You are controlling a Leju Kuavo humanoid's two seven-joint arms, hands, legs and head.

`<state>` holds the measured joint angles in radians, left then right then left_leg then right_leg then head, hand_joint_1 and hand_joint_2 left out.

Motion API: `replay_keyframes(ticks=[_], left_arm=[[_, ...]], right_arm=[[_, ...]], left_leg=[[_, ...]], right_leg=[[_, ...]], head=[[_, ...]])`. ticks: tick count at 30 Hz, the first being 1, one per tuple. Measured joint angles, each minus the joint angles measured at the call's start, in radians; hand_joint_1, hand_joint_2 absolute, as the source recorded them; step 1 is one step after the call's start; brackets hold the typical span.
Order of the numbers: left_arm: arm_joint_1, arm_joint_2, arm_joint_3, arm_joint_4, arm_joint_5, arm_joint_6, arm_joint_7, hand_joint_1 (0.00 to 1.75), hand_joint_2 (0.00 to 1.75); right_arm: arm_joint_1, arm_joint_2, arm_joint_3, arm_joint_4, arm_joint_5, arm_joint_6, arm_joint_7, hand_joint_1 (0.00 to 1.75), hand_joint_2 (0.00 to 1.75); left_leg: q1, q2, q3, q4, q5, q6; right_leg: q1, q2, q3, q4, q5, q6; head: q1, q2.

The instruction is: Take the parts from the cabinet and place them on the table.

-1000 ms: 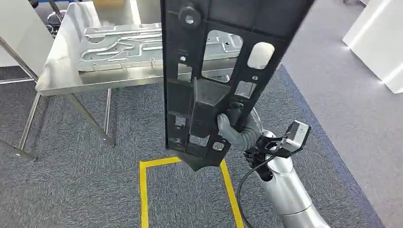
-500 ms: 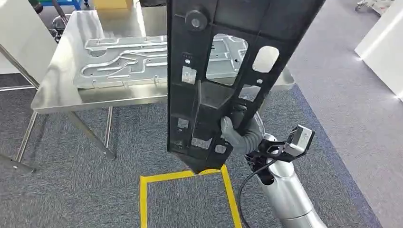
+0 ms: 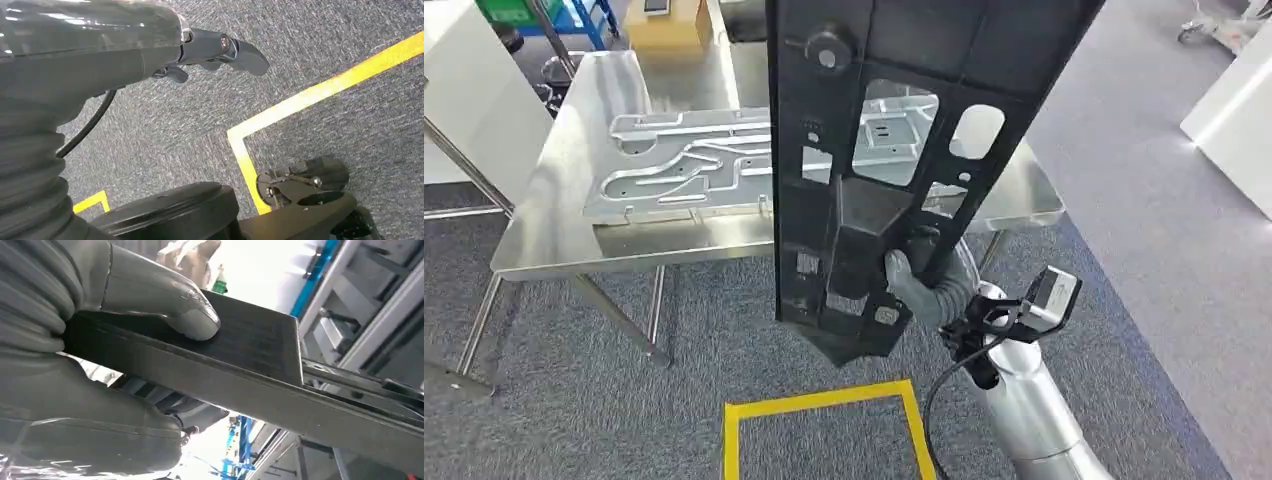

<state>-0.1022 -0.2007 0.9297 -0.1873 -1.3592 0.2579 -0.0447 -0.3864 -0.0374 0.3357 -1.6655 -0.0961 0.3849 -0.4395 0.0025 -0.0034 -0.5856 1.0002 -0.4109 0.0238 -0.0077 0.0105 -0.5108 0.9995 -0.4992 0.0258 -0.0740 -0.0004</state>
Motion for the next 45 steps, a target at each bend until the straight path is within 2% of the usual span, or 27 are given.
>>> replay_keyframes(ticks=[1,2,4,5,6,7,9,10,14,16,19,20,21,22,23,25,27,29,31,32,35,36,38,39,41,42,45], left_arm=[[0.001,0.000,0.000,0.000,0.000,-0.002,-0.002,0.00,1.75],[0.000,0.000,0.000,0.000,-0.002,-0.005,-0.003,0.00,1.75],[0.001,0.000,0.000,0.000,-0.003,-0.006,-0.003,0.00,1.75],[0.001,0.001,0.000,0.000,-0.004,-0.007,-0.003,0.00,1.75],[0.001,0.001,0.000,0.000,-0.005,-0.008,-0.003,0.00,1.75],[0.001,0.001,0.000,0.000,-0.005,-0.009,-0.004,0.00,1.75],[0.000,0.001,0.000,0.000,-0.010,-0.013,-0.007,0.00,1.75],[0.000,0.001,0.000,0.000,-0.011,-0.014,-0.008,0.00,1.75],[-0.004,0.001,0.000,0.000,-0.010,-0.017,-0.012,0.00,1.75],[-0.004,0.002,0.000,0.000,-0.010,-0.017,-0.012,0.00,1.75],[-0.010,0.002,0.001,0.000,-0.006,-0.018,-0.011,0.00,1.75],[-0.015,0.002,0.002,0.000,-0.006,-0.018,-0.010,0.00,1.75],[-0.019,0.001,0.002,0.000,-0.006,-0.019,-0.008,0.00,1.75],[-0.019,0.001,0.002,0.000,-0.006,-0.020,-0.008,0.00,1.75],[-0.016,0.001,0.002,0.000,-0.006,-0.020,-0.007,0.00,1.75],[-0.008,0.002,0.002,0.000,-0.006,-0.021,-0.007,0.00,1.75],[-0.005,0.002,0.004,0.000,-0.006,-0.020,-0.011,0.00,1.75],[-0.001,0.001,0.006,0.000,-0.008,-0.021,-0.013,0.00,1.75],[-0.002,0.001,0.006,0.000,-0.013,-0.023,-0.013,0.00,1.75],[-0.002,0.001,0.006,0.000,-0.016,-0.024,-0.013,0.00,1.75],[0.000,0.000,0.006,0.000,-0.017,-0.025,-0.011,0.00,1.75],[0.001,0.000,0.006,0.000,-0.020,-0.025,-0.011,0.00,1.75],[0.002,0.000,0.006,0.000,-0.023,-0.026,-0.010,0.00,1.75],[0.002,0.000,0.006,0.000,-0.024,-0.026,-0.010,0.00,1.75],[0.003,-0.006,0.006,0.001,-0.026,-0.028,-0.011,0.00,1.75],[0.001,-0.006,0.006,0.001,-0.026,-0.028,-0.011,0.00,1.75],[-0.007,-0.007,0.006,0.001,-0.026,-0.029,-0.013,0.00,1.75]], right_arm=[[-0.008,-0.001,-0.005,-0.003,0.016,-0.003,-0.001,1.66,1.75],[-0.021,-0.002,-0.011,-0.003,0.031,-0.002,0.000,1.66,1.75],[-0.064,-0.008,-0.022,0.001,0.052,-0.002,0.017,1.66,1.75],[-0.093,-0.014,-0.028,0.006,0.061,0.000,0.030,1.66,1.75],[-0.128,-0.022,-0.035,0.014,0.067,0.002,0.044,1.66,1.75],[-0.169,-0.028,-0.042,0.026,0.075,0.007,0.057,1.66,1.75],[-0.257,-0.043,-0.048,0.056,0.095,0.021,0.082,1.66,1.75],[-0.302,-0.054,-0.051,0.075,0.102,0.028,0.087,1.66,1.75],[-0.497,-0.094,-0.058,0.191,0.135,0.052,0.090,1.66,1.75],[-0.584,-0.113,-0.058,0.263,0.149,0.069,0.072,1.66,1.75],[-0.687,-0.125,-0.058,0.358,0.169,0.098,0.038,1.66,1.75],[-0.715,-0.129,-0.056,0.395,0.183,0.110,0.026,1.66,1.75],[-0.741,-0.132,-0.054,0.435,0.197,0.111,0.017,1.66,1.75],[-0.761,-0.134,-0.053,0.464,0.210,0.110,0.008,1.66,1.75],[-0.782,-0.140,-0.052,0.492,0.238,0.099,0.000,1.66,1.75],[-0.831,-0.149,-0.033,0.538,0.335,0.032,-0.005,1.66,1.75],[-0.889,-0.171,0.014,0.590,0.519,-0.095,0.016,1.66,1.75],[-0.932,-0.196,0.063,0.625,0.676,-0.174,0.046,1.66,1.75],[-0.961,-0.221,0.114,0.655,0.806,-0.225,0.069,1.66,1.75],[-0.979,-0.227,0.135,0.670,0.842,-0.242,0.072,1.66,1.75],[-1.016,-0.246,0.194,0.720,0.933,-0.304,0.087,1.66,1.75],[-1.018,-0.255,0.217,0.740,0.972,-0.325,0.095,1.66,1.75],[-1.021,-0.266,0.248,0.768,1.011,-0.351,0.102,1.66,1.75],[-1.026,-0.269,0.260,0.778,1.042,-0.376,0.106,1.66,1.75],[-1.040,-0.273,0.296,0.808,1.116,-0.442,0.122,1.66,1.75],[-1.045,-0.275,0.312,0.822,1.136,-0.463,0.127,1.66,1.75],[-1.047,-0.276,0.349,0.850,1.182,-0.486,0.135,1.66,1.75]], left_leg=[[-0.001,0.000,0.003,-0.003,-0.001,0.003],[-0.001,0.000,0.003,-0.003,-0.003,0.008],[-0.004,0.000,0.002,-0.002,-0.008,0.013],[-0.005,0.000,0.003,-0.001,-0.010,0.014],[-0.005,0.000,0.006,-0.001,-0.014,0.014],[-0.006,-0.002,0.011,0.000,-0.018,0.013],[-0.006,-0.004,0.026,0.003,-0.029,0.009],[-0.007,-0.005,0.027,0.004,-0.034,0.007],[-0.012,-0.007,0.016,0.008,-0.038,-0.010],[-0.013,-0.006,0.007,0.032,-0.056,-0.022],[-0.003,-0.004,-0.104,0.257,-0.160,-0.033],[-0.001,-0.004,-0.139,0.320,-0.174,-0.037],[0.001,-0.003,-0.155,0.340,-0.165,-0.038],[0.002,-0.003,-0.146,0.309,-0.133,-0.039],[0.003,-0.002,-0.113,0.238,-0.084,-0.037],[0.004,0.000,-0.033,0.053,0.003,-0.029],[-0.003,0.001,-0.007,0.021,-0.031,-0.018],[-0.003,0.000,-0.009,0.014,-0.035,-0.006],[0.003,-0.005,0.016,0.005,-0.035,0.007],[0.003,-0.006,0.024,0.003,-0.039,0.013],[0.001,-0.005,0.046,0.004,-0.061,0.018],[0.001,-0.007,0.060,0.004,-0.072,0.018],[0.001,-0.012,0.092,0.004,-0.096,0.015],[0.000,-0.014,0.110,0.003,-0.110,0.012],[-0.003,-0.014,0.129,0.005,-0.136,0.005],[-0.002,-0.016,0.132,-0.003,-0.140,-0.002],[-0.002,-0.015,0.140,0.004,-0.128,-0.022]], right_leg=[[-0.002,-0.003,-0.011,0.026,-0.017,0.004],[-0.002,-0.004,-0.047,0.091,-0.053,0.007],[-0.006,-0.004,-0.146,0.263,-0.119,0.014],[-0.006,-0.005,-0.186,0.321,-0.127,0.015],[-0.005,-0.005,-0.204,0.330,-0.105,0.015],[-0.005,-0.005,-0.197,0.289,-0.060,0.013],[-0.005,-0.004,-0.129,0.112,0.059,0.004],[-0.004,-0.004,-0.105,0.037,0.091,-0.001],[0.004,-0.004,-0.105,0.016,0.077,-0.014],[-0.007,-0.008,-0.098,0.006,0.081,-0.027],[-0.005,-0.009,-0.098,0.007,0.076,-0.035],[-0.005,-0.010,-0.097,0.008,0.074,-0.035],[-0.005,-0.010,-0.094,0.008,0.070,-0.035],[-0.005,-0.009,-0.090,0.008,0.064,-0.032],[-0.005,-0.009,-0.082,0.010,0.058,-0.030],[-0.006,-0.010,-0.063,0.014,0.042,-0.024],[-0.001,-0.007,-0.067,0.016,0.037,-0.012],[0.000,-0.008,-0.063,0.022,0.045,0.002],[-0.005,-0.010,-0.066,0.042,0.032,0.011],[-0.006,-0.010,-0.093,0.087,0.016,0.014],[-0.005,-0.010,-0.243,0.302,-0.047,0.024],[-0.005,-0.010,-0.278,0.329,-0.047,0.025],[-0.005,-0.010,-0.275,0.248,0.005,0.014],[-0.003,-0.010,-0.251,0.160,0.059,0.008],[0.008,-0.009,-0.225,0.006,0.213,-0.007],[0.013,-0.007,-0.217,0.007,0.192,-0.012],[0.013,-0.008,-0.207,0.003,0.181,-0.037]], head=[[0.000,0.000],[0.000,0.000],[0.000,0.000],[0.000,0.000],[0.000,0.000],[0.000,0.000],[0.000,0.000],[0.000,0.000],[0.000,0.000],[0.000,0.000],[0.000,0.000],[0.000,0.000],[0.000,0.000],[0.000,0.000],[0.000,0.000],[0.000,0.000],[0.000,0.000],[0.000,0.000],[0.002,0.000],[0.001,0.000],[0.001,0.000],[0.001,0.000],[0.001,0.000],[0.001,0.000],[0.001,0.000],[0.002,0.000],[0.002,0.000]])
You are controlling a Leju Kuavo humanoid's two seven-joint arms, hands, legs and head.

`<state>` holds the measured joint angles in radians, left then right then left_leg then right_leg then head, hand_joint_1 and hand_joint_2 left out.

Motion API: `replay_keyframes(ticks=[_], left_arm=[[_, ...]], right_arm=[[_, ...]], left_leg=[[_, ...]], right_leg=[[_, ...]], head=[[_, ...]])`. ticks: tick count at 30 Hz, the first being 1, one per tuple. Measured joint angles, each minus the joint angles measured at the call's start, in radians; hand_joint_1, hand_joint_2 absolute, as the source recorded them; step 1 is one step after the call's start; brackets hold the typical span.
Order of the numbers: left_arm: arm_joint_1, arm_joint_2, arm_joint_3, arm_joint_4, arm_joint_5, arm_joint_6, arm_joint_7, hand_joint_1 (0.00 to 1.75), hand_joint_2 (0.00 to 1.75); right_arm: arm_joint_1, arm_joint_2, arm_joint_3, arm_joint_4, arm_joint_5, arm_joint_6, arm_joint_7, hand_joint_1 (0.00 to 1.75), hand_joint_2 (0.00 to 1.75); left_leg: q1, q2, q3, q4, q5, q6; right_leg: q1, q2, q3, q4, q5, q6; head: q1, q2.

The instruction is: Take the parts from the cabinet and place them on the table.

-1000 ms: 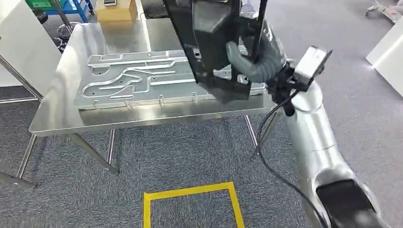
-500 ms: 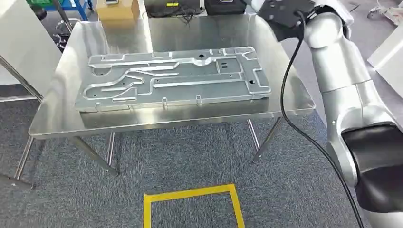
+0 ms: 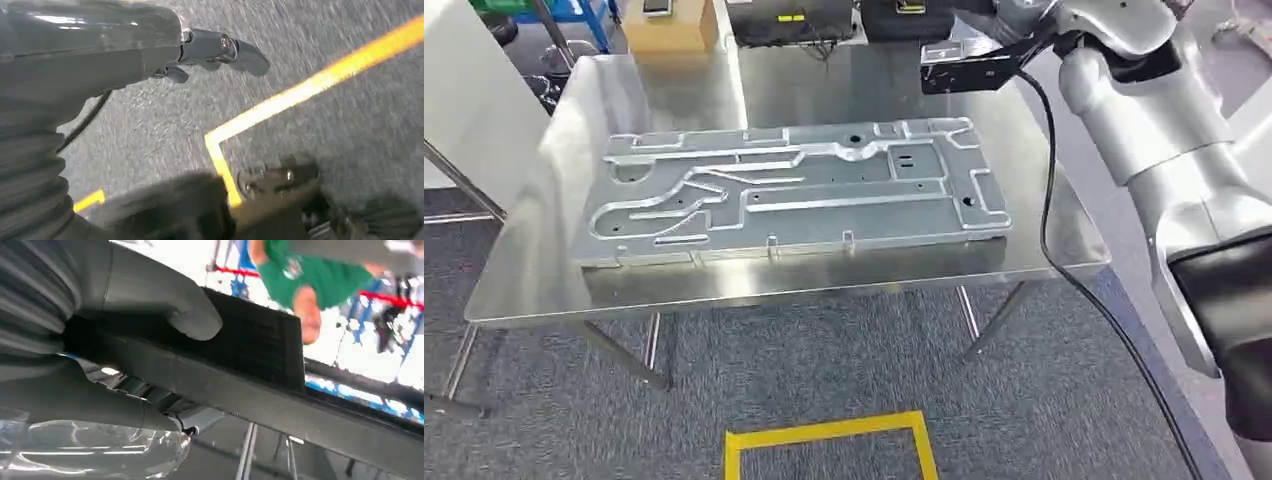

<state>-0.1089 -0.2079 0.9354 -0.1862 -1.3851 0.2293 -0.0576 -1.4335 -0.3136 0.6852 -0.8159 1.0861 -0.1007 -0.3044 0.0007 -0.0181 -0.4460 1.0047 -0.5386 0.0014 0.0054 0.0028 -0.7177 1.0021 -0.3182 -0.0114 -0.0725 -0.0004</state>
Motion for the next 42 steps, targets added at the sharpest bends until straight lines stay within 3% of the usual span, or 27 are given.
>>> replay_keyframes(ticks=[2,3,5,6,7,8,9,11,12,15,17,20,21,22,23,25,26,28,29,32,33,35,36,37,39,41,42], left_arm=[[-0.001,0.000,0.000,0.000,0.000,0.000,-0.001,0.00,1.75],[-0.001,-0.001,0.000,0.000,0.000,-0.002,-0.003,0.00,1.75],[-0.002,-0.001,0.000,0.000,0.001,-0.002,-0.009,0.00,1.75],[-0.003,0.000,0.000,0.000,0.003,-0.002,-0.009,0.00,1.75],[-0.003,0.000,0.000,0.000,0.005,-0.002,-0.010,0.00,1.75],[-0.003,0.000,0.000,0.000,0.006,-0.002,-0.013,0.00,1.75],[-0.003,0.000,0.000,0.000,0.006,-0.002,-0.014,0.00,1.75],[0.000,0.000,0.000,0.000,0.006,-0.002,-0.014,0.00,1.75],[-0.001,0.000,0.000,0.000,0.006,-0.002,-0.015,0.00,1.75],[-0.004,0.000,0.000,0.000,0.002,-0.002,-0.028,0.00,1.75],[-0.007,-0.001,-0.001,0.000,-0.005,-0.001,-0.036,0.00,1.75],[-0.010,-0.001,-0.009,0.000,-0.011,0.001,-0.037,0.00,1.75],[-0.010,-0.001,-0.011,0.000,-0.012,0.001,-0.038,0.00,1.75],[-0.010,-0.001,-0.013,0.000,-0.014,0.001,-0.039,0.00,1.75],[-0.010,-0.001,-0.015,0.000,-0.019,0.001,-0.042,0.00,1.75],[-0.011,-0.001,-0.017,0.000,-0.029,0.001,-0.045,0.00,1.75],[-0.012,-0.001,-0.019,0.000,-0.033,0.001,-0.045,0.00,1.75],[-0.015,-0.001,-0.026,0.000,-0.039,0.001,-0.043,0.00,1.75],[-0.015,-0.001,-0.027,0.000,-0.036,0.003,-0.043,0.00,0.00],[-0.014,-0.001,-0.026,0.000,-0.017,0.013,-0.032,0.00,0.00],[-0.014,-0.001,-0.026,0.000,-0.017,0.012,-0.023,0.00,0.00],[-0.014,0.000,-0.026,0.000,-0.008,0.010,-0.013,0.00,0.00],[-0.014,0.000,-0.026,0.000,-0.005,0.010,-0.011,0.00,0.00],[-0.014,0.001,-0.025,0.000,0.002,0.010,-0.006,0.00,0.00],[-0.013,0.001,-0.020,0.000,0.015,0.009,0.014,0.00,0.00],[-0.013,0.003,-0.011,0.000,0.031,0.008,0.042,0.00,0.00],[-0.014,0.004,-0.008,0.000,0.037,0.007,0.047,0.00,0.00]], right_arm=[[0.001,0.002,0.022,0.024,0.019,-0.022,-0.001,1.66,1.75],[0.003,0.004,0.035,0.042,0.026,-0.029,-0.002,1.66,1.75],[0.026,0.010,0.059,0.075,0.030,-0.036,-0.006,1.66,1.75],[0.039,0.013,0.066,0.087,0.029,-0.036,-0.015,1.66,1.75],[0.050,0.016,0.070,0.095,0.025,-0.036,-0.023,1.66,1.75],[0.057,0.019,0.077,0.105,0.017,-0.035,-0.031,1.66,1.75],[0.059,0.024,0.082,0.117,0.010,-0.033,-0.040,1.66,1.75],[0.062,0.039,0.087,0.149,-0.007,-0.023,-0.060,1.66,1.75],[0.068,0.044,0.092,0.166,-0.013,-0.017,-0.065,1.66,1.75],[0.114,0.060,0.101,0.206,-0.021,-0.021,-0.072,1.66,1.75],[0.147,0.075,0.105,0.244,-0.033,-0.036,-0.071,1.66,1.75],[0.208,0.087,0.106,0.287,-0.040,-0.085,-0.058,1.66,1.75],[0.236,0.093,0.107,0.301,-0.039,-0.100,-0.047,0.00,0.00],[0.263,0.099,0.108,0.312,-0.037,-0.110,-0.039,0.00,0.00],[0.285,0.108,0.110,0.321,-0.034,-0.117,-0.032,0.00,0.00],[0.306,0.122,0.113,0.331,-0.033,-0.140,-0.021,0.00,0.00],[0.313,0.126,0.114,0.335,-0.032,-0.145,-0.019,0.00,0.00],[0.327,0.137,0.115,0.344,-0.033,-0.145,-0.015,0.00,0.00],[0.334,0.141,0.115,0.349,-0.033,-0.145,-0.015,0.00,0.00],[0.341,0.156,0.115,0.357,-0.033,-0.144,-0.013,0.00,0.00],[0.340,0.161,0.115,0.360,-0.034,-0.142,-0.013,0.00,0.00],[0.341,0.174,0.115,0.366,-0.034,-0.140,-0.011,0.00,0.00],[0.343,0.175,0.115,0.368,-0.034,-0.139,-0.011,0.00,0.00],[0.344,0.181,0.115,0.371,-0.034,-0.138,-0.010,0.00,0.00],[0.345,0.182,0.114,0.376,-0.030,-0.138,-0.008,0.00,0.00],[0.342,0.185,0.114,0.379,-0.020,-0.138,-0.001,0.00,0.00],[0.338,0.184,0.114,0.380,-0.015,-0.139,0.005,0.00,0.00]], left_leg=[[-0.002,0.004,-0.064,0.112,0.031,-0.004],[0.000,0.004,-0.114,0.187,0.021,-0.005],[0.001,0.005,-0.200,0.289,-0.065,-0.008],[0.002,0.005,-0.229,0.303,-0.107,-0.010],[0.002,0.006,-0.244,0.290,-0.117,-0.015],[0.004,0.006,-0.243,0.247,-0.092,-0.020],[0.005,0.007,-0.233,0.182,-0.036,-0.021],[0.008,0.012,-0.206,0.020,0.158,-0.017],[0.004,0.013,-0.213,0.002,0.142,-0.007],[0.000,0.010,-0.205,0.007,0.156,0.013],[0.007,0.010,-0.193,-0.007,0.161,0.024],[0.007,0.008,-0.189,-0.007,0.156,0.034],[0.007,0.006,-0.187,-0.006,0.154,0.034],[0.007,0.005,-0.184,-0.006,0.151,0.033],[0.007,0.003,-0.182,-0.004,0.148,0.031],[0.007,0.003,-0.178,0.005,0.138,0.023],[0.006,0.004,-0.178,0.010,0.131,0.017],[0.001,0.004,-0.182,0.016,0.126,0.008],[0.002,0.004,-0.180,0.014,0.125,0.003],[0.003,0.005,-0.184,0.030,0.106,-0.014],[0.003,0.008,-0.205,0.083,0.070,-0.018],[0.006,0.009,-0.276,0.244,-0.005,-0.024],[0.006,0.009,-0.309,0.312,-0.030,-0.026],[0.006,0.010,-0.326,0.343,-0.029,-0.026],[0.006,0.010,-0.280,0.247,0.034,-0.022],[0.005,0.010,-0.183,0.057,0.116,-0.012],[0.000,0.009,-0.164,0.028,0.107,-0.007]], right_leg=[[-0.008,-0.003,0.026,-0.018,-0.008,-0.009],[-0.009,-0.004,0.036,-0.021,-0.015,-0.013],[-0.009,-0.003,0.055,-0.022,-0.034,-0.012],[-0.009,-0.003,0.064,-0.021,-0.042,-0.012],[-0.009,-0.002,0.073,-0.019,-0.050,-0.012],[-0.010,-0.001,0.084,-0.015,-0.061,-0.009],[-0.011,-0.001,0.093,-0.009,-0.072,-0.008],[-0.010,0.000,0.106,-0.001,-0.092,-0.001],[-0.008,0.003,0.108,0.010,-0.097,0.004],[-0.007,0.004,0.106,0.007,-0.107,0.022],[-0.012,0.002,0.097,0.037,-0.132,0.032],[-0.016,0.002,-0.009,0.253,-0.233,0.042],[-0.018,0.002,-0.043,0.313,-0.247,0.045],[-0.021,0.002,-0.055,0.320,-0.234,0.046],[-0.023,0.002,-0.040,0.279,-0.199,0.047],[-0.026,0.001,0.035,0.111,-0.108,0.044],[-0.027,0.000,0.070,0.029,-0.086,0.041],[-0.018,0.002,0.074,0.024,-0.093,0.032],[-0.016,0.002,0.074,0.025,-0.096,0.028],[-0.024,0.000,0.082,0.015,-0.091,0.009],[-0.024,-0.002,0.084,0.014,-0.093,0.001],[-0.022,-0.001,0.086,0.015,-0.095,-0.003],[-0.020,-0.001,0.086,0.016,-0.095,-0.004],[-0.019,-0.001,0.086,0.018,-0.096,-0.005],[-0.018,-0.001,0.088,0.023,-0.097,-0.004],[-0.018,-0.001,0.089,0.027,-0.099,0.000],[-0.012,0.000,0.086,0.028,-0.100,0.004]], head=[[-0.001,0.000],[0.000,0.000],[0.000,0.000],[0.000,0.000],[0.000,0.000],[0.000,0.000],[0.000,0.000],[0.000,0.000],[0.000,0.000],[0.000,0.000],[0.000,0.000],[0.000,0.000],[0.000,0.000],[0.000,0.000],[0.000,0.000],[0.000,0.000],[0.000,0.000],[0.000,0.000],[0.000,0.000],[0.000,0.000],[0.000,0.000],[0.000,0.000],[0.000,0.000],[0.000,0.000],[0.000,0.000],[0.000,0.000],[0.000,0.000]])
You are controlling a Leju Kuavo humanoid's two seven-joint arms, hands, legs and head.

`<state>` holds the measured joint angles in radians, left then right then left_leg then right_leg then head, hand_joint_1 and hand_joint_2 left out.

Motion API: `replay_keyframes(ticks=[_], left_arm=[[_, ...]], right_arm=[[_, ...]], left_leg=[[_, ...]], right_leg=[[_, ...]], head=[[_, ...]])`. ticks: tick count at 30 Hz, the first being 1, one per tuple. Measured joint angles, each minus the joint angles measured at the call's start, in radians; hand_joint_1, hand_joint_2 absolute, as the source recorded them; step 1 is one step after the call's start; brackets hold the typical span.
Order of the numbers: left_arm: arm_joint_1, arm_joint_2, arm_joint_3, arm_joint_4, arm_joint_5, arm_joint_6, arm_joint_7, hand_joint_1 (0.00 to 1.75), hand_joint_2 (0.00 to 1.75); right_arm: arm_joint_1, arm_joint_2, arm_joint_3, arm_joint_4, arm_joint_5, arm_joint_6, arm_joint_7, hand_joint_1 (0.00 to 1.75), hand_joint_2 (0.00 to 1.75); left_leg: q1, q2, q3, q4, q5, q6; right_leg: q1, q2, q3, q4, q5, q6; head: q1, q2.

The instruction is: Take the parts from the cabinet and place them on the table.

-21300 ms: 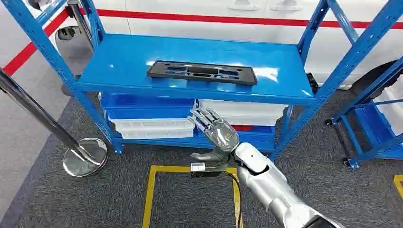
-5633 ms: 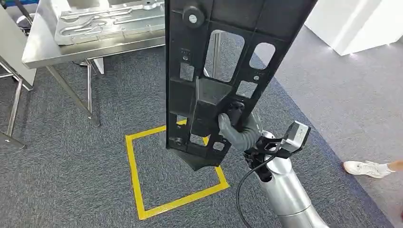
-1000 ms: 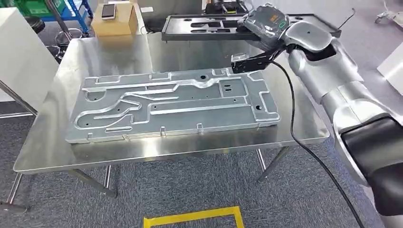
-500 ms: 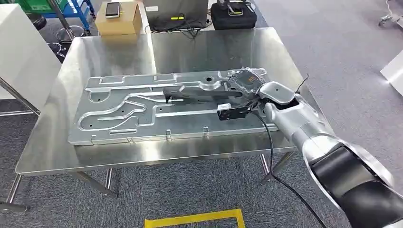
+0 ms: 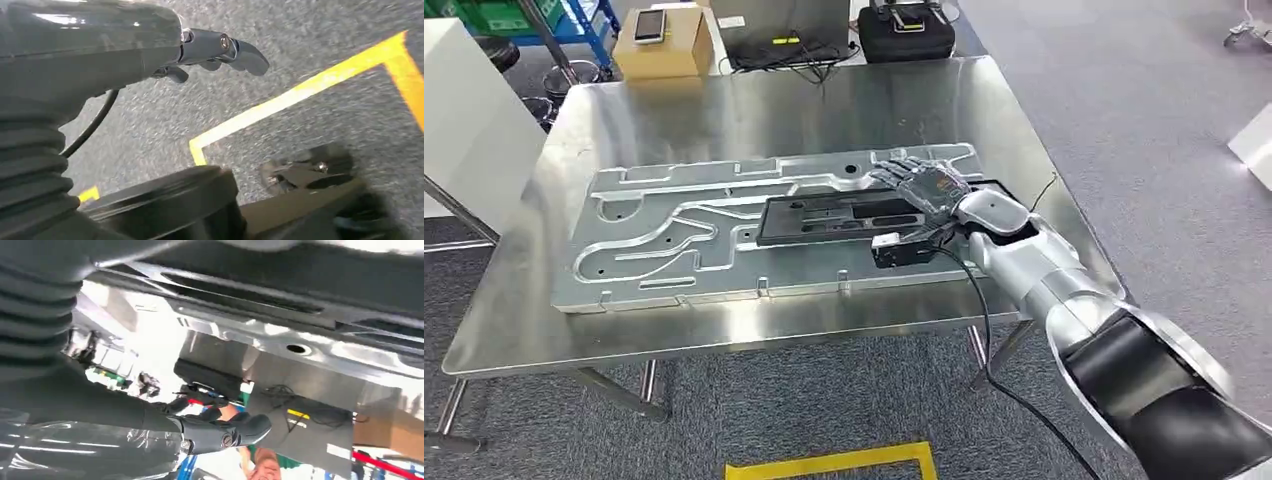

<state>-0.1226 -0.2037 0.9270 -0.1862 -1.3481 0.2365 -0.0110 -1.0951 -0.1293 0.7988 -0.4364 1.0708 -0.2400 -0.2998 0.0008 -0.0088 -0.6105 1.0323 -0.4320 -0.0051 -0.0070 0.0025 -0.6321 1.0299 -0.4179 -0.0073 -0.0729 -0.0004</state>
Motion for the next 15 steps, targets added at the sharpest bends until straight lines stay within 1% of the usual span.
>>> replay_keyframes(ticks=[1,3,4,5,6,7,8,9,10,11,12,13,14,15], left_arm=[[0.001,0.000,0.005,0.000,0.009,0.000,0.002,0.00,0.00],[0.004,0.002,0.016,0.000,0.018,-0.003,0.004,0.00,0.00],[0.005,0.002,0.021,0.000,0.019,-0.007,0.004,0.00,0.00],[0.006,0.002,0.021,0.000,0.019,-0.010,0.002,0.00,0.00],[0.006,0.002,0.022,0.000,0.019,-0.013,0.002,0.00,0.00],[0.008,0.002,0.023,0.000,0.018,-0.013,0.003,0.00,0.00],[0.012,0.002,0.025,0.000,0.019,-0.014,0.003,0.00,0.00],[0.016,0.002,0.027,0.000,0.020,-0.015,0.003,0.00,0.00],[0.018,0.002,0.029,0.000,0.025,-0.016,0.001,0.00,0.00],[0.019,0.002,0.031,0.000,0.027,-0.016,0.001,0.00,0.00],[0.019,0.002,0.034,0.000,0.028,-0.016,0.000,0.00,0.00],[0.019,0.002,0.037,0.000,0.029,-0.017,-0.002,0.00,0.00],[0.018,0.002,0.039,0.000,0.030,-0.019,-0.004,0.00,0.00],[0.016,0.002,0.042,0.000,0.030,-0.019,-0.006,0.00,0.00]], right_arm=[[-0.003,-0.003,-0.001,0.003,0.005,-0.001,0.010,0.00,0.00],[-0.011,-0.019,-0.009,0.005,0.005,-0.004,0.025,0.00,0.00],[-0.021,-0.030,-0.018,0.003,0.004,-0.003,0.035,0.00,0.00],[-0.038,-0.045,-0.028,0.003,0.004,0.002,0.038,0.00,0.00],[-0.065,-0.068,-0.041,0.003,0.007,0.021,0.046,0.00,0.00],[-0.096,-0.091,-0.058,0.000,0.010,0.037,0.057,0.00,0.00],[-0.125,-0.109,-0.073,-0.002,0.012,0.052,0.061,0.00,0.00],[-0.151,-0.124,-0.084,-0.005,0.013,0.066,0.065,0.00,0.00],[-0.173,-0.144,-0.094,-0.011,0.014,0.084,0.065,0.00,0.00],[-0.191,-0.166,-0.105,-0.021,0.014,0.098,0.065,0.00,0.00],[-0.209,-0.182,-0.114,-0.029,0.014,0.108,0.069,0.00,0.00],[-0.228,-0.202,-0.126,-0.042,0.013,0.118,0.075,0.00,0.00],[-0.245,-0.218,-0.136,-0.056,0.011,0.124,0.080,0.00,0.00],[-0.264,-0.235,-0.146,-0.068,0.010,0.125,0.088,0.00,0.00]], left_leg=[[0.000,0.000,-0.005,-0.004,0.009,0.004],[-0.003,0.000,-0.007,0.000,0.011,0.010],[-0.002,-0.001,-0.008,-0.006,0.019,0.020],[0.005,0.002,-0.007,-0.017,0.029,0.030],[0.003,0.001,-0.013,-0.019,0.035,0.038],[0.002,0.000,-0.022,-0.019,0.040,0.044],[0.001,0.000,-0.030,-0.017,0.045,0.044],[0.000,0.000,-0.037,-0.017,0.050,0.045],[0.000,0.001,-0.045,-0.015,0.057,0.044],[0.000,0.001,-0.053,-0.014,0.062,0.044],[0.000,0.001,-0.060,-0.013,0.069,0.043],[0.000,0.001,-0.067,-0.012,0.075,0.040],[0.000,0.000,-0.072,-0.011,0.081,0.038],[-0.004,-0.002,-0.080,-0.009,0.087,0.032]], right_leg=[[0.000,0.001,-0.002,0.002,0.003,0.005],[-0.003,0.001,-0.001,-0.002,0.008,0.015],[0.000,0.001,-0.002,-0.003,0.011,0.024],[-0.007,0.001,-0.006,0.011,-0.009,0.029],[-0.006,-0.001,-0.022,0.050,-0.054,0.030],[-0.007,-0.001,-0.048,0.123,-0.108,0.031],[-0.007,-0.001,-0.076,0.203,-0.154,0.034],[-0.007,-0.001,-0.098,0.273,-0.188,0.037],[-0.007,-0.001,-0.104,0.314,-0.200,0.039],[-0.007,-0.001,-0.083,0.301,-0.186,0.040],[-0.008,-0.001,-0.041,0.244,-0.157,0.039],[-0.009,-0.001,0.020,0.154,-0.121,0.038],[-0.009,-0.001,0.082,0.063,-0.097,0.037],[-0.008,0.000,0.123,-0.011,-0.118,0.034]], head=[[0.000,0.000],[0.000,0.000],[0.000,0.000],[0.000,0.000],[0.000,0.000],[0.000,0.000],[0.000,0.000],[0.000,0.000],[0.000,0.000],[0.000,0.000],[0.000,0.000],[0.000,0.000],[0.000,0.000],[0.000,0.000]])
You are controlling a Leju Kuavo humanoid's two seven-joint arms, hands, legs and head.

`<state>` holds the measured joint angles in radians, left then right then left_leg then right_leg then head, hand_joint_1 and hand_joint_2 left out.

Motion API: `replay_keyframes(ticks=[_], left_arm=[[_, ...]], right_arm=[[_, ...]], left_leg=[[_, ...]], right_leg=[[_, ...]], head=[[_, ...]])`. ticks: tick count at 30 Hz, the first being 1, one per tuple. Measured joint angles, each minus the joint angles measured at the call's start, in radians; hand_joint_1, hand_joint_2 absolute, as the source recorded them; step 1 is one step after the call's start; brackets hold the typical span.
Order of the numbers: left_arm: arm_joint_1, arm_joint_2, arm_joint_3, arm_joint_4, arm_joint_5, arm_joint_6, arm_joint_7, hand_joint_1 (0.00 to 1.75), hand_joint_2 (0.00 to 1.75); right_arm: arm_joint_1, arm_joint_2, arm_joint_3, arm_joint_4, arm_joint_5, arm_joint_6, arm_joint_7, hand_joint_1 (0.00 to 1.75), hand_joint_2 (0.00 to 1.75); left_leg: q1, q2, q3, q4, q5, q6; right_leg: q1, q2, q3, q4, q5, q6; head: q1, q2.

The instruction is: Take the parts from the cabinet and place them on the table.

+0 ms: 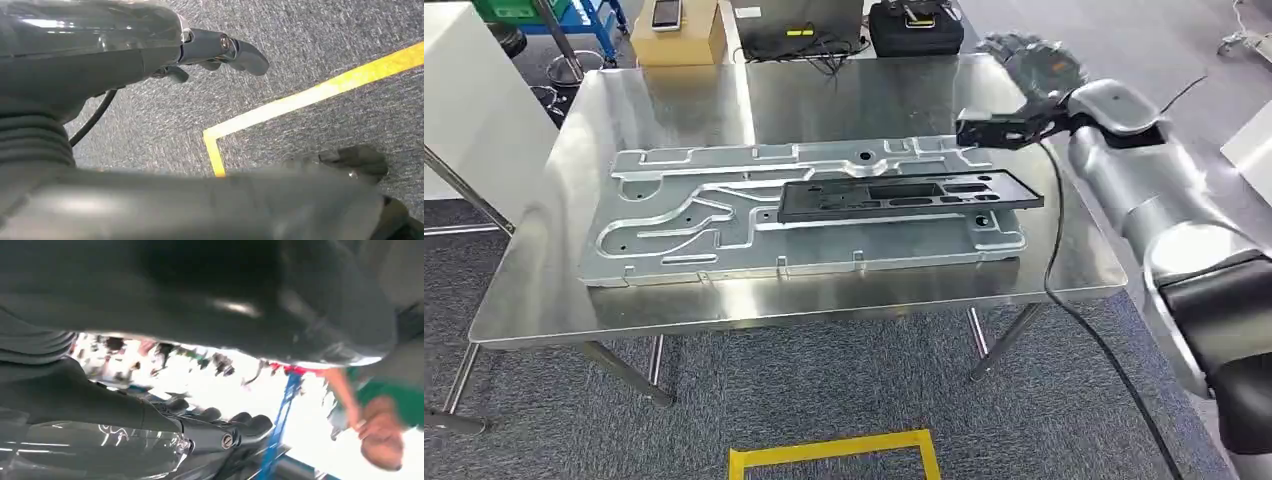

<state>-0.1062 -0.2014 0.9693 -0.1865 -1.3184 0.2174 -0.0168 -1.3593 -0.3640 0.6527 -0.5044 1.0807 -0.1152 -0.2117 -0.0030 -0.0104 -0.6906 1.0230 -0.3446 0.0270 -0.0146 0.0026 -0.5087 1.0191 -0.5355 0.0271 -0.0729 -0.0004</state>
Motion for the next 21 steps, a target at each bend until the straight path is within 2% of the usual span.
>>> replay_keyframes(ticks=[1,3,4,5,6,7,8,9,10,11,12,13,14,15,16,18,19,20,21], left_arm=[[-0.001,0.000,0.002,0.000,0.000,0.000,-0.002,0.00,0.00],[-0.002,-0.001,0.003,0.000,0.000,-0.005,-0.003,0.00,0.00],[-0.001,-0.002,0.003,0.000,0.000,-0.006,-0.003,0.00,0.00],[0.000,-0.002,0.003,0.000,0.000,-0.008,-0.004,0.00,0.00],[-0.001,-0.002,0.003,0.000,0.002,-0.008,-0.004,0.00,0.00],[-0.001,-0.002,0.004,0.000,0.006,-0.009,-0.004,0.00,0.00],[-0.003,-0.002,0.004,0.000,0.008,-0.008,-0.004,0.00,0.00],[-0.005,-0.002,0.004,0.000,0.010,-0.008,-0.005,0.00,0.00],[-0.006,-0.002,0.004,0.000,0.017,-0.007,-0.005,0.00,0.00],[-0.006,-0.002,0.005,0.000,0.023,-0.005,-0.008,0.00,0.00],[-0.006,-0.002,0.007,0.000,0.029,-0.002,-0.011,0.00,0.00],[-0.006,-0.002,0.010,0.000,0.032,0.000,-0.014,0.00,0.00],[-0.006,-0.002,0.010,0.000,0.034,0.002,-0.016,0.00,0.00],[-0.008,-0.002,0.011,0.000,0.035,0.004,-0.017,0.00,0.00],[-0.008,-0.002,0.011,0.000,0.036,0.004,-0.018,0.00,0.00],[-0.006,-0.005,0.011,0.000,0.030,0.006,-0.014,0.00,0.00],[-0.004,-0.005,0.011,0.000,0.024,0.008,-0.007,0.00,0.00],[-0.001,-0.005,0.011,0.000,0.016,0.009,-0.002,0.00,0.00],[-0.002,-0.005,0.011,0.000,0.010,0.011,-0.001,0.00,0.00]], right_arm=[[-0.010,-0.011,-0.009,-0.012,-0.002,0.000,0.008,0.00,0.00],[-0.022,-0.049,-0.025,-0.030,-0.002,0.003,0.018,0.00,0.00],[-0.020,-0.059,-0.030,-0.040,-0.004,0.002,0.022,0.00,0.00],[-0.012,-0.081,-0.040,-0.059,-0.010,-0.002,0.032,0.00,0.00],[0.003,-0.090,-0.050,-0.078,-0.018,-0.006,0.038,0.00,0.00],[0.026,-0.114,-0.073,-0.114,-0.035,-0.019,0.042,0.00,0.00],[0.059,-0.134,-0.099,-0.143,-0.052,-0.033,0.043,0.00,0.00],[0.101,-0.152,-0.125,-0.171,-0.070,-0.047,0.044,0.00,0.00],[0.151,-0.174,-0.168,-0.210,-0.106,-0.068,0.039,0.00,0.00],[0.215,-0.187,-0.205,-0.238,-0.141,-0.086,0.026,0.00,0.00],[0.291,-0.199,-0.254,-0.275,-0.183,-0.107,0.007,0.00,0.00],[0.373,-0.206,-0.308,-0.306,-0.217,-0.126,-0.011,0.00,0.00],[0.449,-0.208,-0.362,-0.327,-0.238,-0.146,-0.031,0.00,0.00],[0.526,-0.208,-0.414,-0.350,-0.260,-0.173,-0.051,0.00,0.00],[0.598,-0.208,-0.461,-0.362,-0.274,-0.181,-0.063,0.00,0.00],[0.707,-0.190,-0.553,-0.364,-0.327,-0.176,-0.073,0.00,0.00],[0.773,-0.171,-0.616,-0.353,-0.371,-0.181,-0.089,0.00,0.00],[0.834,-0.149,-0.668,-0.324,-0.397,-0.192,-0.109,0.00,0.00],[0.881,-0.123,-0.715,-0.266,-0.420,-0.198,-0.128,0.00,0.00]], left_leg=[[0.001,-0.002,-0.001,-0.004,0.010,-0.005],[0.005,-0.005,-0.005,-0.012,0.030,-0.015],[0.005,-0.009,-0.006,-0.018,0.041,-0.021],[0.005,-0.007,-0.015,-0.014,0.031,-0.028],[0.007,-0.004,-0.028,0.012,-0.019,-0.032],[0.008,-0.002,-0.044,0.069,-0.083,-0.034],[0.009,0.002,-0.061,0.150,-0.147,-0.037],[0.009,0.003,-0.077,0.235,-0.192,-0.038],[0.009,0.003,-0.082,0.302,-0.209,-0.038],[0.009,0.004,-0.068,0.323,-0.193,-0.037],[0.009,0.004,-0.034,0.304,-0.160,-0.035],[0.009,0.004,0.020,0.246,-0.125,-0.031],[0.007,0.003,0.084,0.163,-0.110,-0.027],[0.005,0.002,0.157,0.064,-0.138,-0.020],[0.000,0.001,0.211,-0.022,-0.173,-0.017],[-0.003,-0.004,0.200,-0.027,-0.165,-0.009],[-0.005,-0.006,0.199,-0.026,-0.160,-0.001],[0.002,-0.005,0.198,-0.041,-0.141,0.009],[0.003,-0.002,0.194,-0.048,-0.125,0.018]], right_leg=[[0.008,0.001,-0.009,0.008,0.024,-0.003],[0.014,-0.001,-0.019,-0.001,0.034,-0.012],[0.014,-0.003,-0.024,-0.005,0.043,-0.018],[0.004,-0.008,-0.031,-0.013,0.060,-0.028],[0.004,-0.010,-0.042,-0.015,0.071,-0.034],[0.003,-0.012,-0.053,-0.015,0.080,-0.039],[0.004,-0.014,-0.065,-0.015,0.090,-0.039],[0.005,-0.016,-0.078,-0.014,0.101,-0.039],[0.006,-0.018,-0.093,-0.014,0.111,-0.038],[0.006,-0.020,-0.106,-0.013,0.122,-0.037],[0.008,-0.021,-0.116,-0.013,0.131,-0.034],[0.008,-0.022,-0.127,-0.012,0.138,-0.031],[0.008,-0.023,-0.137,-0.010,0.146,-0.028],[0.009,-0.026,-0.141,-0.008,0.153,-0.023],[0.011,-0.028,-0.145,-0.007,0.160,-0.017],[0.006,-0.036,-0.141,-0.013,0.172,-0.006],[0.007,-0.036,-0.137,-0.022,0.182,0.002],[0.009,-0.034,-0.137,-0.028,0.186,0.009],[0.003,-0.022,-0.145,-0.014,0.151,0.014]], head=[[0.000,0.000],[0.000,0.000],[0.000,0.000],[0.001,0.000],[0.000,0.000],[0.000,0.000],[0.000,0.000],[0.000,0.000],[0.000,0.000],[0.000,0.000],[0.000,0.000],[0.000,0.000],[0.000,0.000],[0.000,0.000],[0.000,0.000],[0.000,0.000],[0.000,0.000],[0.000,0.000],[0.000,0.000]])
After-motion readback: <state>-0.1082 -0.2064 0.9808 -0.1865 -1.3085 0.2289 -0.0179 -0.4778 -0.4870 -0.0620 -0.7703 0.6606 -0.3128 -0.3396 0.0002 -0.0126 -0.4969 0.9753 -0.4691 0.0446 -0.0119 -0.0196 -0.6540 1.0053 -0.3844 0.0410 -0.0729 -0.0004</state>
